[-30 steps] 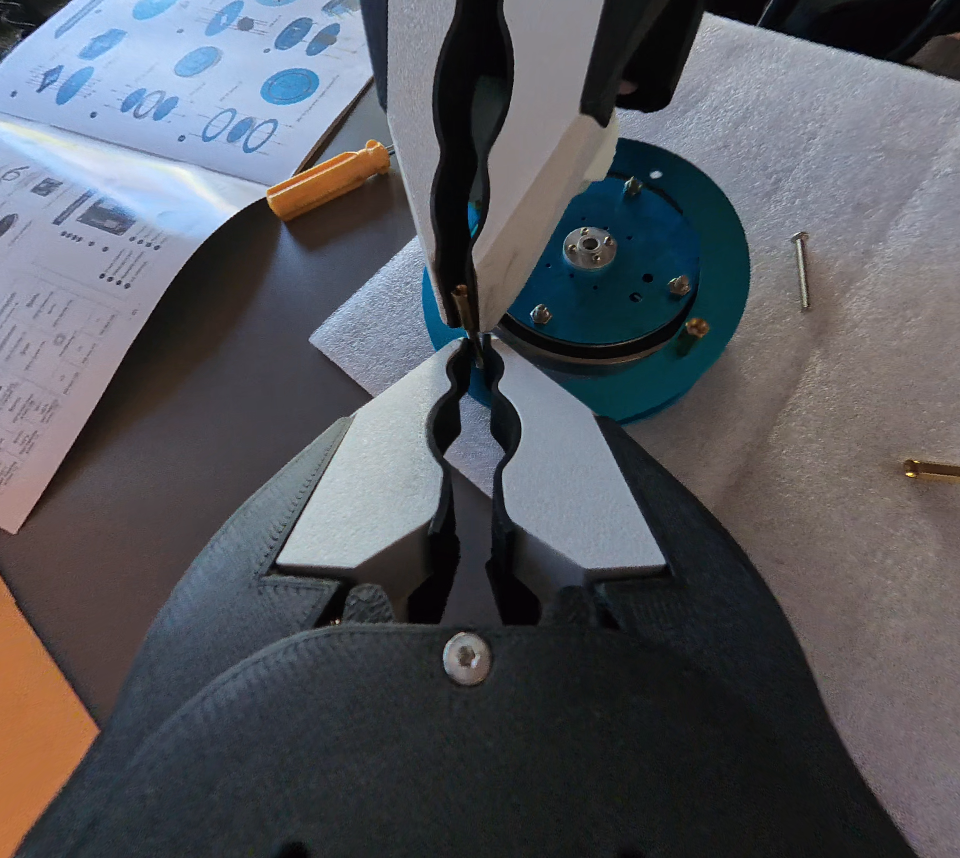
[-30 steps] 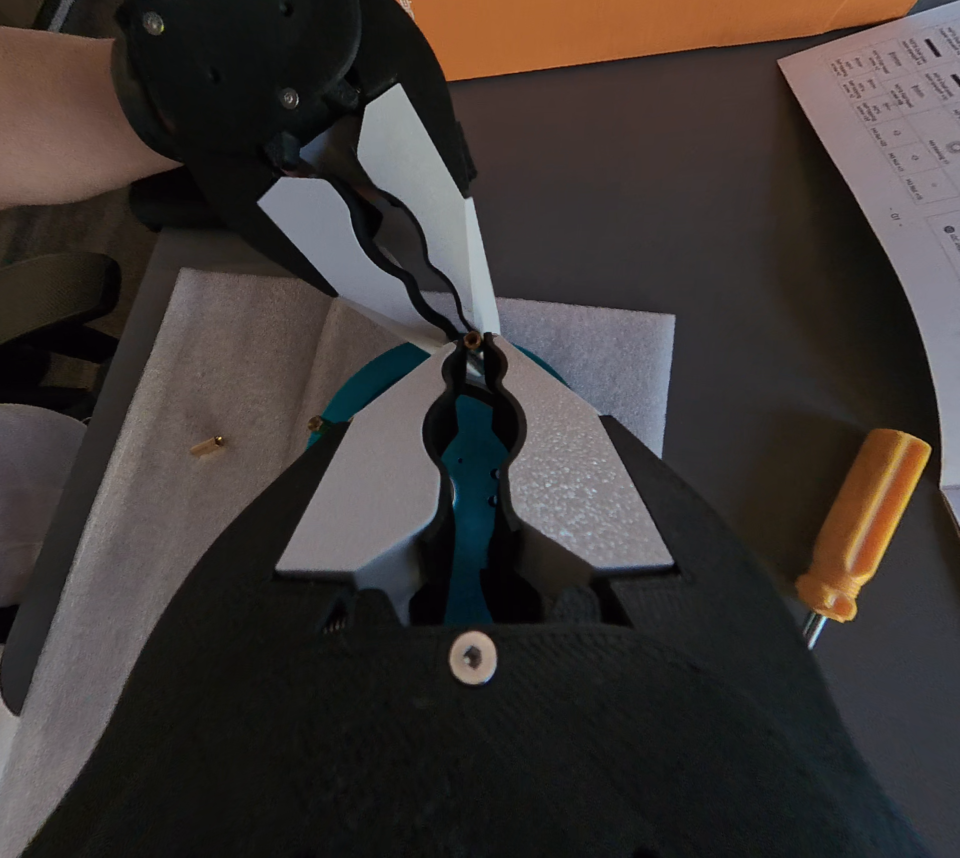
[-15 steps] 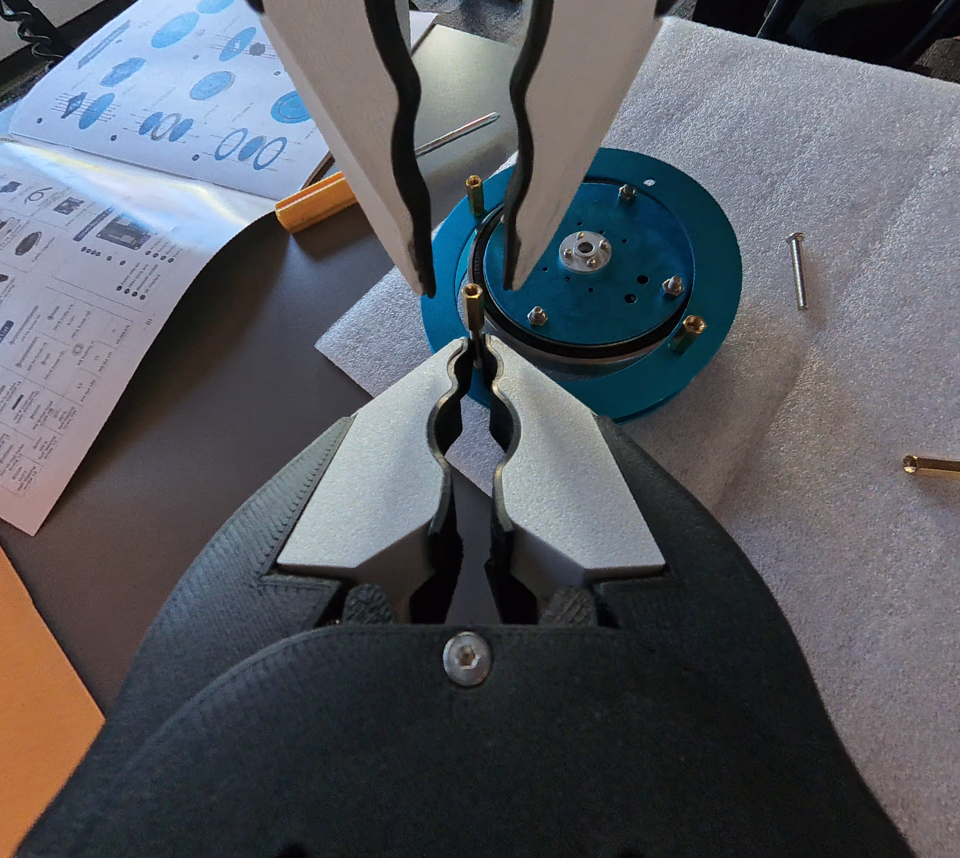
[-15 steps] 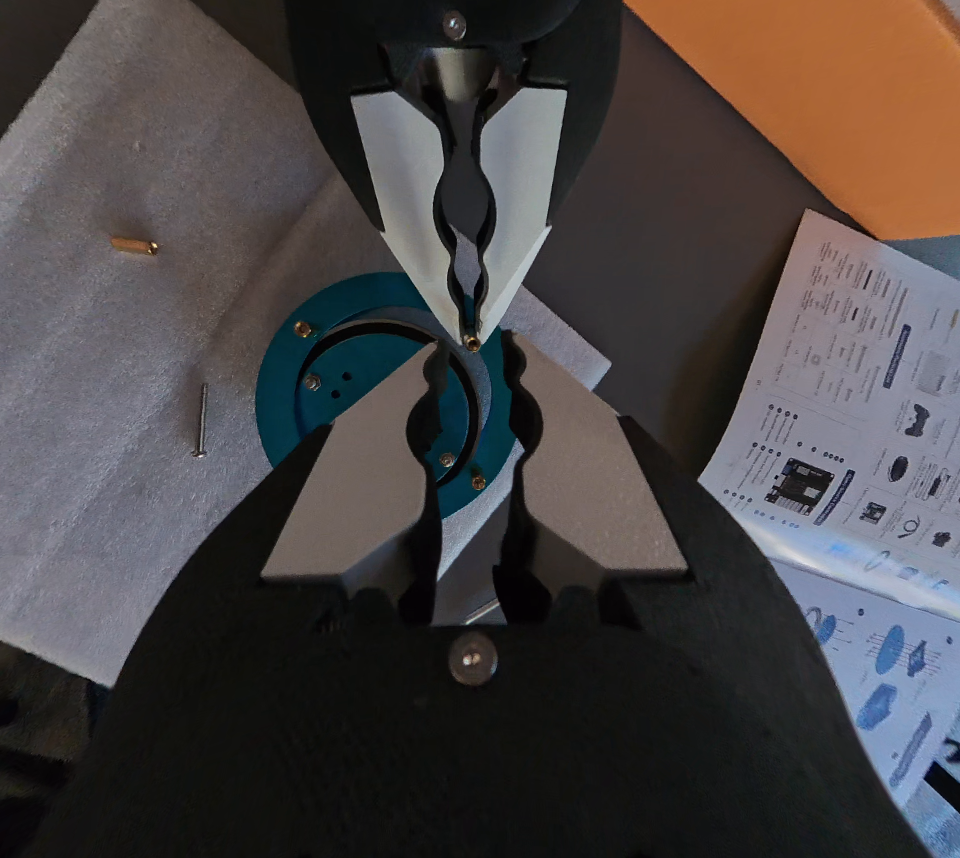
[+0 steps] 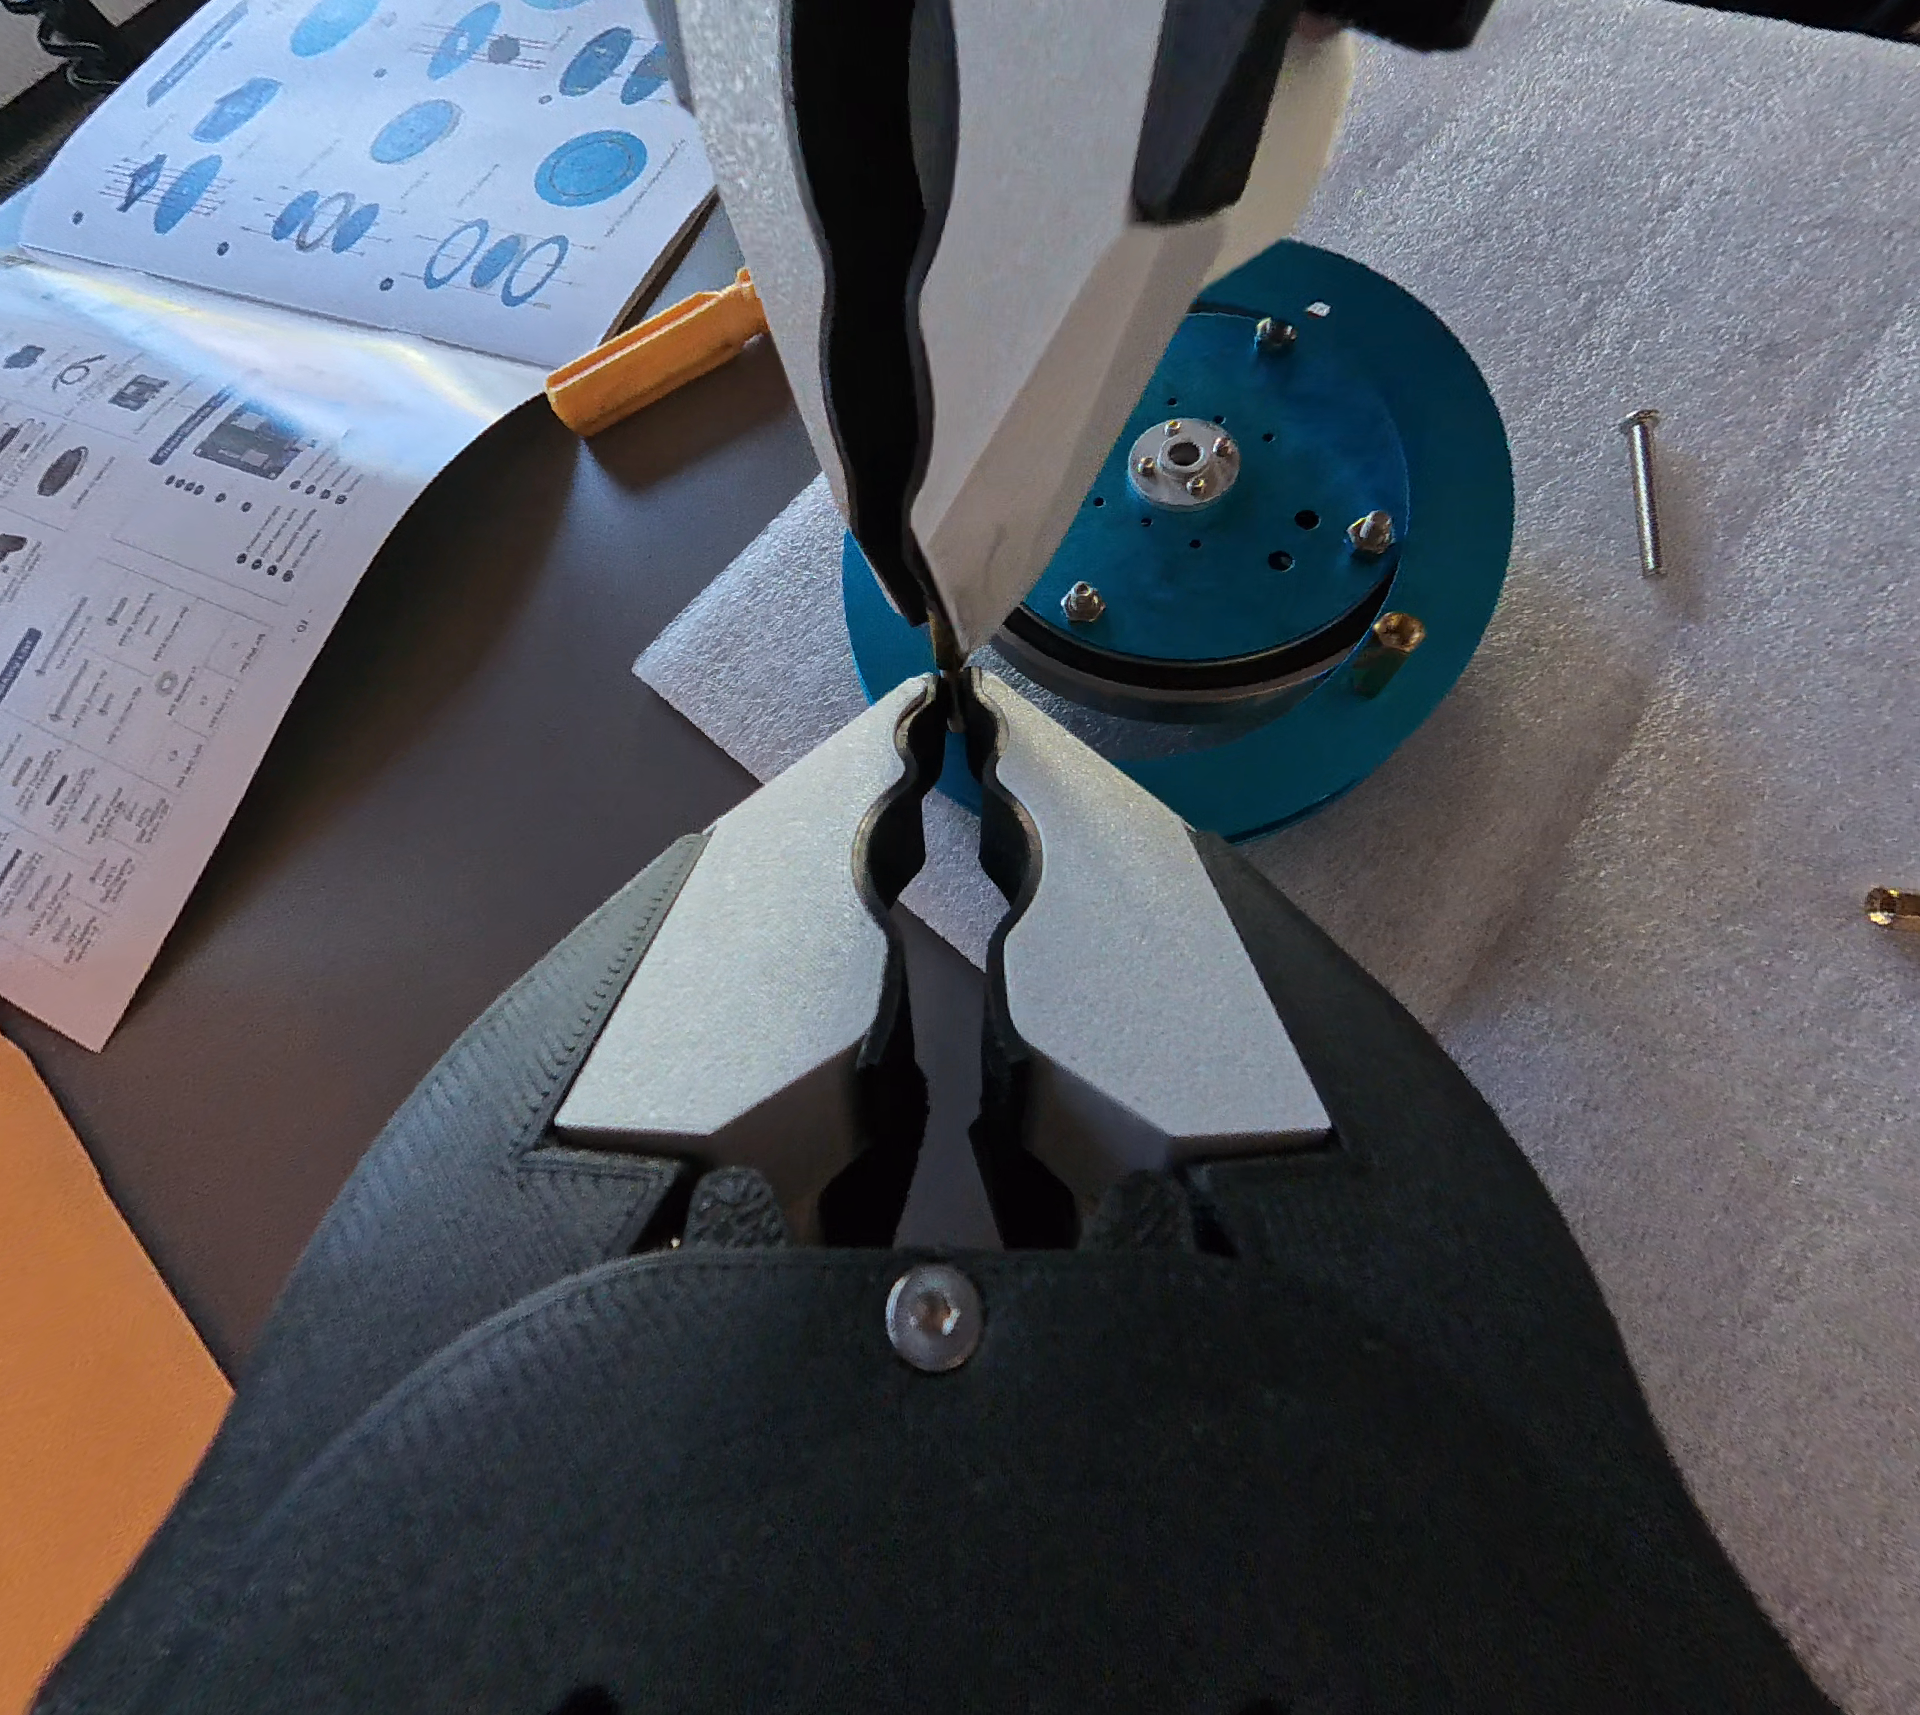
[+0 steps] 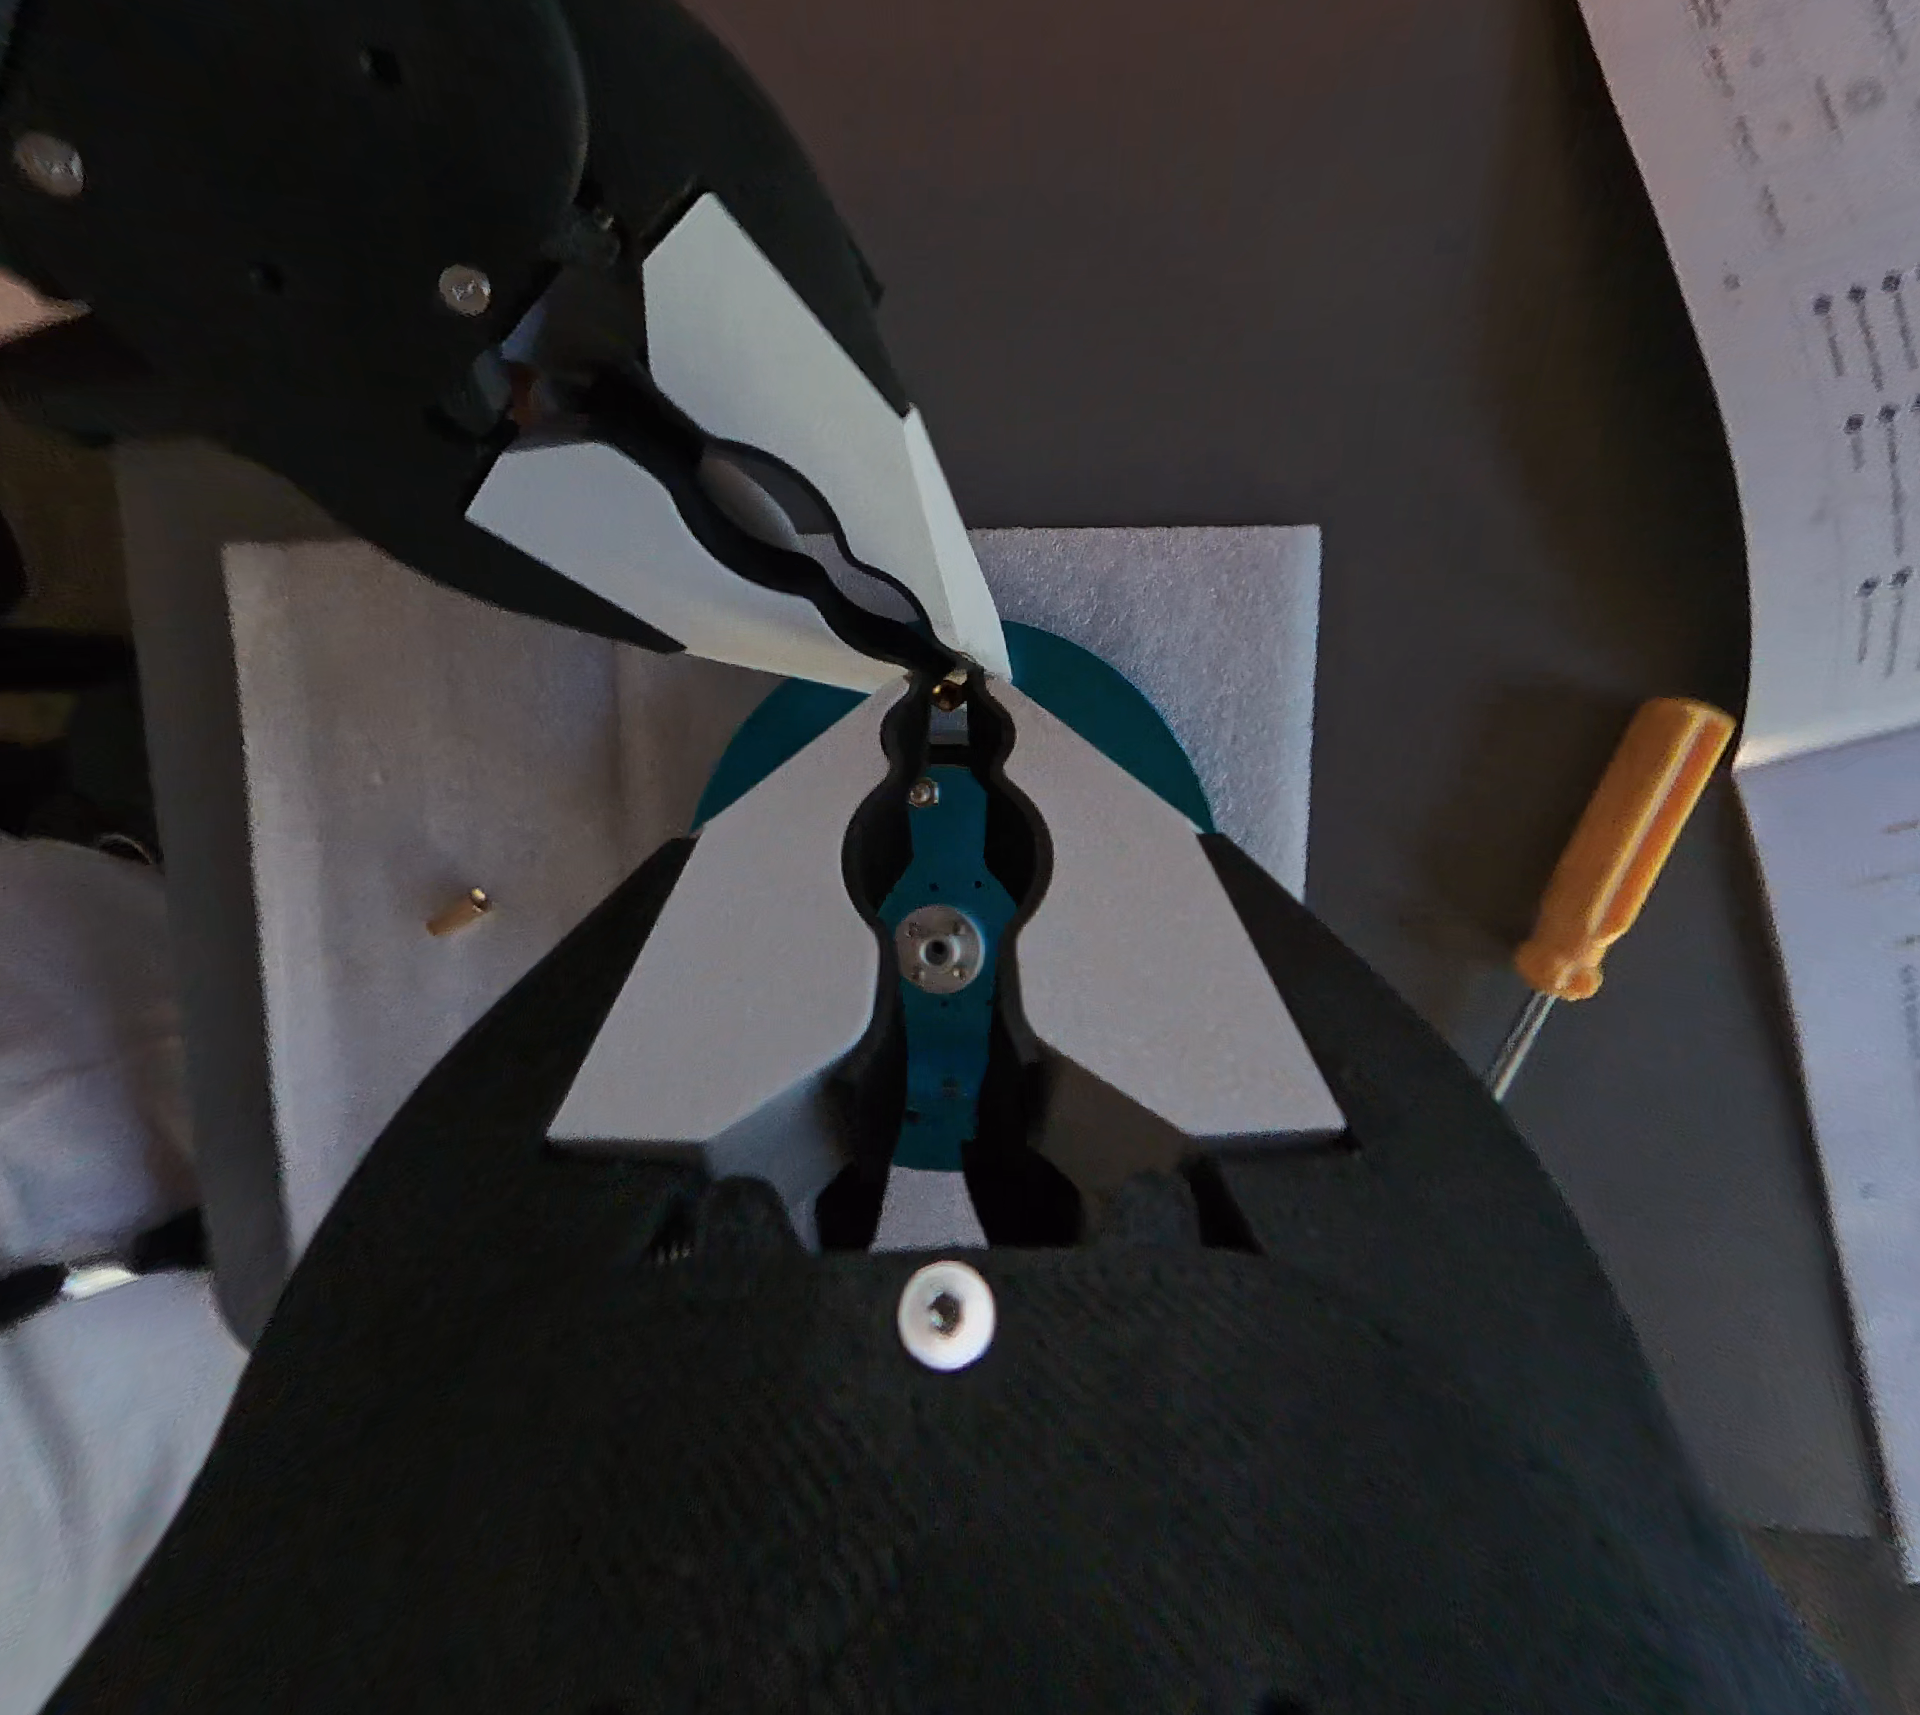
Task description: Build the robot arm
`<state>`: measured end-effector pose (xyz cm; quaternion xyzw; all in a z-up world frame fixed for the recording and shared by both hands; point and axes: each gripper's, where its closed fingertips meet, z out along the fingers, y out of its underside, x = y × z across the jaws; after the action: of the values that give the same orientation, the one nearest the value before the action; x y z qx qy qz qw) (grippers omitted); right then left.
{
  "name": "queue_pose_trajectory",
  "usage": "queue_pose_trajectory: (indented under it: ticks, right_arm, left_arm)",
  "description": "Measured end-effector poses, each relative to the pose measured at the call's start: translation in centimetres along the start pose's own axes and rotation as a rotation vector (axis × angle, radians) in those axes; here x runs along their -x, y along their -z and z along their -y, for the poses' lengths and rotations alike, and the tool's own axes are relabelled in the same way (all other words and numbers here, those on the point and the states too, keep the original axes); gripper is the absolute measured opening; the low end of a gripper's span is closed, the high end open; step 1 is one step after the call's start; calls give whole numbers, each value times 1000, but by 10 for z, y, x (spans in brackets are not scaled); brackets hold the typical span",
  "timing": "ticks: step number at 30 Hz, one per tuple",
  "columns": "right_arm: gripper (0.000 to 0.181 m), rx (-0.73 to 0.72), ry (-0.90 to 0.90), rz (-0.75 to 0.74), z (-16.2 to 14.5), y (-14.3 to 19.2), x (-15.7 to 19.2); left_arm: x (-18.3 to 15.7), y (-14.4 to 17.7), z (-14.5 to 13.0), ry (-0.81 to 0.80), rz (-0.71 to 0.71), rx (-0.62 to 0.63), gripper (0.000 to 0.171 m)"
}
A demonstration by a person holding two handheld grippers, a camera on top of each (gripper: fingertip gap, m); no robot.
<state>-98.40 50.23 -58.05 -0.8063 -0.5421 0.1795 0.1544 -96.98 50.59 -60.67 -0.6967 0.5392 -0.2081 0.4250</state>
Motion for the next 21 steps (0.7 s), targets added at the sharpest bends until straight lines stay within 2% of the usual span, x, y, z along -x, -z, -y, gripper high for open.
queue_pose_trajectory:
  ticks: [1, 2, 3, 6, 9, 11, 13, 16, 18, 19, 21]
  right_arm:
    - [10, 1, 83, 2, 1, 1, -1]
    - [22, 0, 176, -4, 2, 3, -3]
    - [24, 4, 291, 20, 2, 5, -1]
    - [22, 22, 600, 53, -2, 5, 2]
    - [15, 52, 702, 42, -1, 2, -1]
    - [5, 46, 704, 72, 3, 1, 6]
    - [5, 65, 628, 47, 3, -1, 2]
    - [6, 47, 329, -23, 3, -4, -1]
    - [6, -39, 71, -52, 4, -4, 3]
    - [11, -93, 46, -58, 6, -3, 7]
    - [24, -136, 176, -90, 5, -1, 6]
  left_arm:
    - [0, 0, 1, -2, 2, -4, 2]
    - [0, 0, 1, -3, 2, -6, 1]
    - [0, 1, 1, -5, 2, -7, 1]
    - [-1, 1, 1, -13, 5, -11, 2]
    - [-1, 1, 2, -16, 2, -16, 1]
    - [0, 2, 3, -13, 6, -20, 1]
    - [2, 1, 0, -7, 15, -5, 1]
    - [3, 0, -2, -10, 24, 14, 2]
    - [1, 0, -1, -12, 12, 7, 1]
    - [0, 0, -1, -16, 5, 2, 1]
    - [0, 0, 1, -24, 11, -6, 1]
